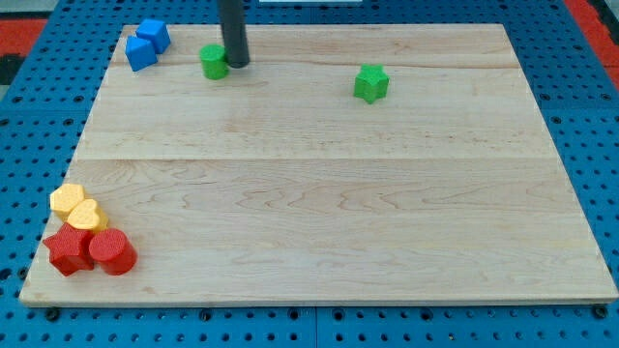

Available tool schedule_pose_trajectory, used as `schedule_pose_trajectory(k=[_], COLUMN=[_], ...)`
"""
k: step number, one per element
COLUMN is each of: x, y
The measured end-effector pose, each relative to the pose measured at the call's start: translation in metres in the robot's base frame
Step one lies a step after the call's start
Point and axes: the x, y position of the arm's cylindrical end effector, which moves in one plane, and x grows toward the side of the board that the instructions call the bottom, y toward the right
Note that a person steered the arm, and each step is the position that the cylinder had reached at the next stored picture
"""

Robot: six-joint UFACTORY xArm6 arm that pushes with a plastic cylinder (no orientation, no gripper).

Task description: Move the green circle to the right side of the blue triangle

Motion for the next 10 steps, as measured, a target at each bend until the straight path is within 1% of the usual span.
schedule_pose_trajectory(k=[1, 2, 3, 4, 5, 6, 7, 8, 9, 10], x=[-0.005, 0.017, 0.052, 0.050, 0.038, 0.033, 0.049, 0.042, 0.023, 0.012], y=[-0.031, -0.029, -0.029, -0.060, -0.070, -0.070, -0.047, -0.011, -0.016, -0.044])
